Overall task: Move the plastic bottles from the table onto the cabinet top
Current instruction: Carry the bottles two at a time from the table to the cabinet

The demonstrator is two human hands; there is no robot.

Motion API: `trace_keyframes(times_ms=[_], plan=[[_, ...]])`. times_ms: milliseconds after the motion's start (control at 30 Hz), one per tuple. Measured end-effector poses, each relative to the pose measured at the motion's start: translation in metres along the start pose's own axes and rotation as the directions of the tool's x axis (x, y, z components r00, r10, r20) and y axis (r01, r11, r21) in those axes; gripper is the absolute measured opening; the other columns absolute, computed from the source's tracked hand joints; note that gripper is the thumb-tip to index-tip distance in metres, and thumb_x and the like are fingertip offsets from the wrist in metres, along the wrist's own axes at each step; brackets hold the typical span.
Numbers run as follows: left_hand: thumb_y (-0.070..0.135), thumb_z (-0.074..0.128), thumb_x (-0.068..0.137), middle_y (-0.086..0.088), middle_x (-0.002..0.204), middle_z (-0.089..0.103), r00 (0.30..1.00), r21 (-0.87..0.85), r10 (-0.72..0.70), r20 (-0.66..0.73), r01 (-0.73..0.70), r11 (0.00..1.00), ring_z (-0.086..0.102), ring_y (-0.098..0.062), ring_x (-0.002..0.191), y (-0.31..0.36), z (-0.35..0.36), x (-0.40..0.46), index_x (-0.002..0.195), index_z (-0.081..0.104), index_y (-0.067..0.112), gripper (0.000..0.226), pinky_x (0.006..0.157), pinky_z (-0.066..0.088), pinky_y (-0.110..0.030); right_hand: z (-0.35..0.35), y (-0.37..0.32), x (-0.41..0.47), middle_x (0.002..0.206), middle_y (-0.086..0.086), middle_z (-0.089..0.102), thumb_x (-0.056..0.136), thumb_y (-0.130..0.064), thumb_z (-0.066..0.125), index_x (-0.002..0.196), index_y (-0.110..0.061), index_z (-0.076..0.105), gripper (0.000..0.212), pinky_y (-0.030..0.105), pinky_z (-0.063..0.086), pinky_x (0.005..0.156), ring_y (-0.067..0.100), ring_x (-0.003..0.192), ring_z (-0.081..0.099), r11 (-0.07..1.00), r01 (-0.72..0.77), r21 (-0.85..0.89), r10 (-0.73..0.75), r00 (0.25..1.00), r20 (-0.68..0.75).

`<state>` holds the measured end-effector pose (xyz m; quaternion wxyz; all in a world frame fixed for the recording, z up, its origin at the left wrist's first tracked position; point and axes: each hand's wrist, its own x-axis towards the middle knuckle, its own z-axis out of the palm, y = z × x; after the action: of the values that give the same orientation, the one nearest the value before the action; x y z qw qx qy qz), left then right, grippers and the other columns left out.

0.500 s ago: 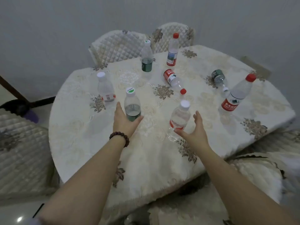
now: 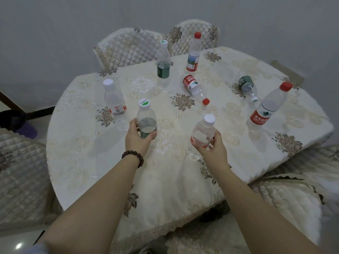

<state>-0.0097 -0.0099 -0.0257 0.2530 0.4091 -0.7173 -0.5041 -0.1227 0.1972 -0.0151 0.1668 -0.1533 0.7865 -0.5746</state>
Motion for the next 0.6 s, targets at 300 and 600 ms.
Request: trace_keyframes(times_ms=[300,600], plan=[[0.031,0.082,0.069,0.015,0.109,0.055,0.998,0.002,0.051,-0.036,-0.051,0.999,0.054,-0.007,0.1,0.018,-0.032,-0.018,0.117,0.046,0.03,0.06,0.077,0.044,-0.019,0.0,-0.023,-0.006,0.106,-0.016,0.062,0.07,-0.034,0.082,0.114,-0.036,0.051,0.054,0.025,0.05,0.084,0.004,0.101,0.061,0.997,0.058,0.052,-0.055,0.997,-0.059],[0.035,0.081,0.069,0.02,0.105,0.054,0.975,0.034,0.131,-0.177,-0.127,0.991,0.055,-0.007,0.097,0.041,-0.091,-0.051,0.11,0.042,0.037,0.057,0.072,0.045,-0.02,0.012,-0.088,-0.016,0.1,-0.022,0.059,0.073,-0.031,0.08,0.118,-0.024,0.05,0.055,0.011,0.044,0.073,-0.011,0.089,0.056,0.981,0.168,0.098,-0.166,0.986,-0.023]])
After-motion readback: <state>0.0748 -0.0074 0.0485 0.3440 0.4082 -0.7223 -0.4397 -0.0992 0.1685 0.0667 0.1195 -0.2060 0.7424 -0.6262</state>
